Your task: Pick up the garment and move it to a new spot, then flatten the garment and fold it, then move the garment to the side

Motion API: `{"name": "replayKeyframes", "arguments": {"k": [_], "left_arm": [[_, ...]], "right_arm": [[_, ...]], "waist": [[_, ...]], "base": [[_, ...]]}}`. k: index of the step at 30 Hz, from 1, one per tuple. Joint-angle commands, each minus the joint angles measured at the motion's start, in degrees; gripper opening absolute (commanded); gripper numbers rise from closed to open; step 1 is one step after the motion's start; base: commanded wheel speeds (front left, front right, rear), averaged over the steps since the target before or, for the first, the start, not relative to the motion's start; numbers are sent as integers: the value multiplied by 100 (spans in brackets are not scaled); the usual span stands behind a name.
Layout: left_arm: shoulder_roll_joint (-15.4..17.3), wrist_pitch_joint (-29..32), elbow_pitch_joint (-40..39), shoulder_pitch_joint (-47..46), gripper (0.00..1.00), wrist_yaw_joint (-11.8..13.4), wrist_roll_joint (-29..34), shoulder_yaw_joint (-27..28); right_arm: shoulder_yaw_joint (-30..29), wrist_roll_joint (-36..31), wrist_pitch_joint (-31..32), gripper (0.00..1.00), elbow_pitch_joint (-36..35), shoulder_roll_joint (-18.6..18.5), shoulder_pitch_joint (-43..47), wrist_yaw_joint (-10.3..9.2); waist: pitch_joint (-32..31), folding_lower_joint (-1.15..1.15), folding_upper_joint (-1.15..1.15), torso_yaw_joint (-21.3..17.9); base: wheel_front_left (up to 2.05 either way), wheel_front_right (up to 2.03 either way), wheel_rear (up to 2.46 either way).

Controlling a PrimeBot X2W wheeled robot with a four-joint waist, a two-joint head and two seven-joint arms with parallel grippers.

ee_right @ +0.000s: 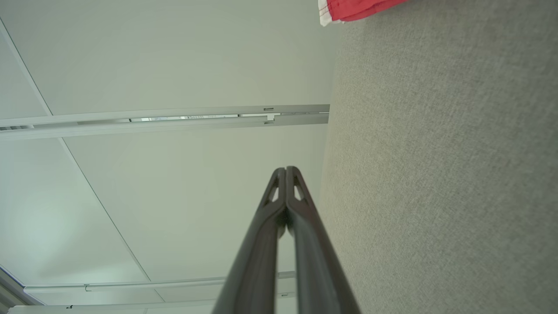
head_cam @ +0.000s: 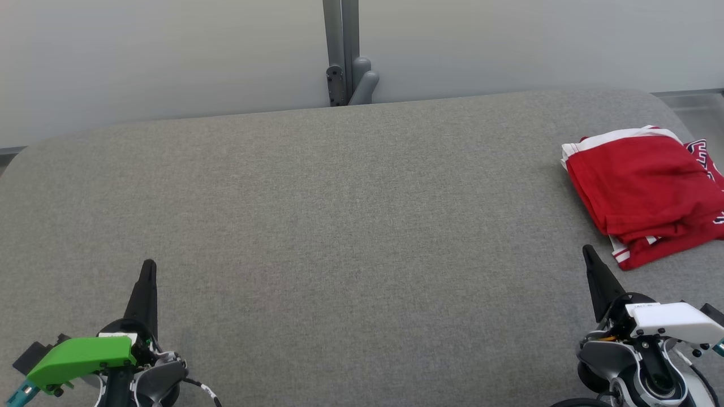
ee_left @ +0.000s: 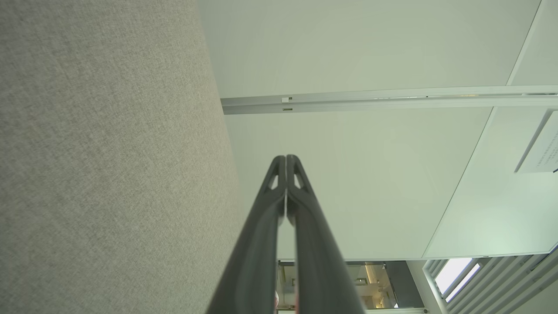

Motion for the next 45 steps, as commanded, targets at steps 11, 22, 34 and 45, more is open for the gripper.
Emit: {"name": "replayKeyframes", "arguments": {"k": [11, 22, 34, 45], "left_arm": [[6, 0, -14, -65, 0, -18, -12, 7], [6, -1, -14, -65, 0, -18, -13, 6], [7, -2, -15, -65, 0, -19, -14, 5], [7, -3, -15, -65, 0, -19, -14, 4]], "right_arm": [[7, 41, 28, 0, -28, -23, -55, 2], [7, 41, 28, 0, -27, -23, -55, 2], [8, 41, 27, 0, -27, -23, -55, 2], [8, 41, 27, 0, -27, -23, -55, 2]], "waist": [[0, 0, 0, 0], [0, 0, 0, 0], [0, 0, 0, 0], [0, 0, 0, 0]], "base": [[0, 0, 0], [0, 0, 0], [0, 0, 0], [0, 0, 0]]}}
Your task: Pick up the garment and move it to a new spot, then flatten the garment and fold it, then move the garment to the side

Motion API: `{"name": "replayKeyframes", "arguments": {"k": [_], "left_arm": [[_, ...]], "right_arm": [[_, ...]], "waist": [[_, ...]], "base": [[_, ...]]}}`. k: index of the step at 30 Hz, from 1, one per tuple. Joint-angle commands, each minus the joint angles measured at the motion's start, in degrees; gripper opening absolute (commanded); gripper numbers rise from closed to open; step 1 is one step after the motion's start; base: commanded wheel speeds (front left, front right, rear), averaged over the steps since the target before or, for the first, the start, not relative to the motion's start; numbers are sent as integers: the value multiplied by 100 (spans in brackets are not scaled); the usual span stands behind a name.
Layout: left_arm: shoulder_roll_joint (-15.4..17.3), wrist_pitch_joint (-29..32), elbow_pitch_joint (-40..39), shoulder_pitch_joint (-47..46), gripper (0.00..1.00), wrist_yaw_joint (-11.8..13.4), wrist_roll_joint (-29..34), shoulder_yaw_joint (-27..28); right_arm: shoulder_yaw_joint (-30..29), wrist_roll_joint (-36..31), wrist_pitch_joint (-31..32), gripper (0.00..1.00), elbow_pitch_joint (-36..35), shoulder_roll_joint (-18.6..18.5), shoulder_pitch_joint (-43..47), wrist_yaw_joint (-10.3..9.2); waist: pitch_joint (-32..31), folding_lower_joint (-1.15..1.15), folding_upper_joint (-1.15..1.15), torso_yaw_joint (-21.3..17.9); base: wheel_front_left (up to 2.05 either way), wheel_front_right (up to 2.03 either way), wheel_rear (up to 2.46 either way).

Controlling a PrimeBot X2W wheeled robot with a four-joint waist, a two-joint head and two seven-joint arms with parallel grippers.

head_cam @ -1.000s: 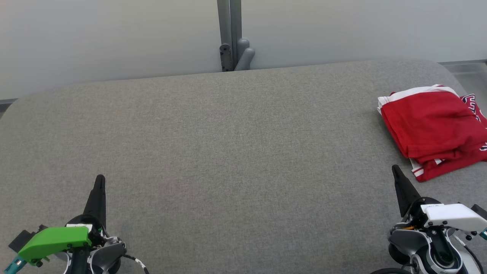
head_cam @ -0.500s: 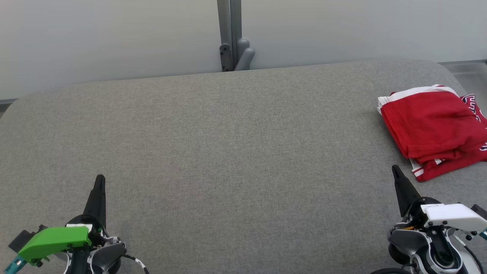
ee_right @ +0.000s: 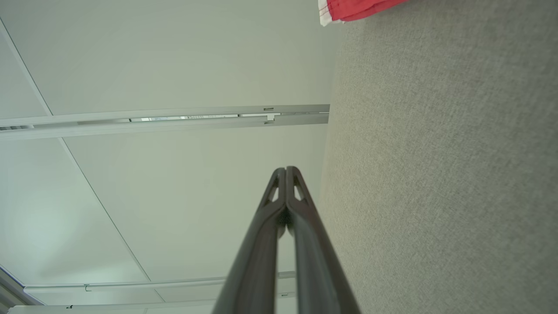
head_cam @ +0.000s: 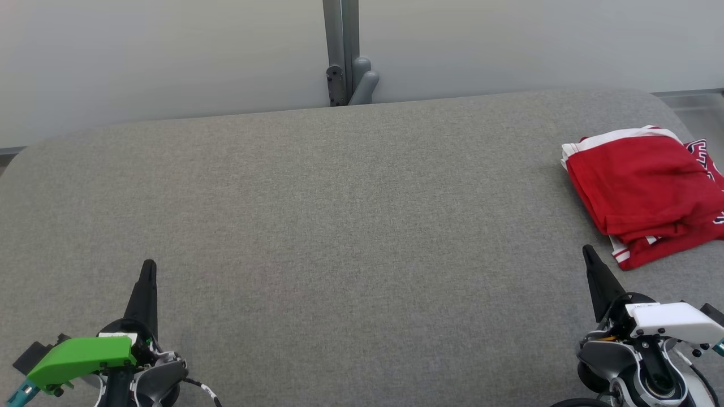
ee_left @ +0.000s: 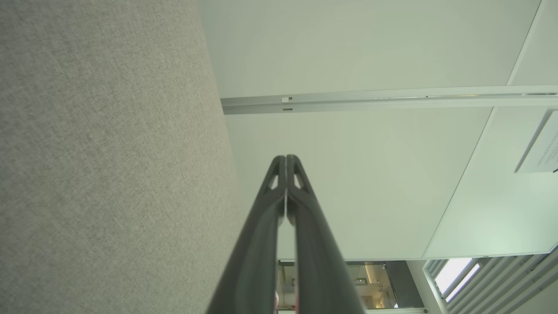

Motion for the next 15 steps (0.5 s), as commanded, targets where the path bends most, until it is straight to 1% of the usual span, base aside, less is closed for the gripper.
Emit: {"name": "replayKeyframes", "arguments": {"k": [1, 15], "left_arm": [[8, -3, -15, -64, 0, -19, -15, 5], [8, -3, -15, -64, 0, -19, -15, 4]], "right_arm": [[7, 41, 27, 0, -26, -23, -55, 2], [7, 42, 27, 0, -26, -23, -56, 2]], "waist": [[0, 0, 0, 0], [0, 0, 0, 0]], "base": [[0, 0, 0], [0, 0, 0]]}}
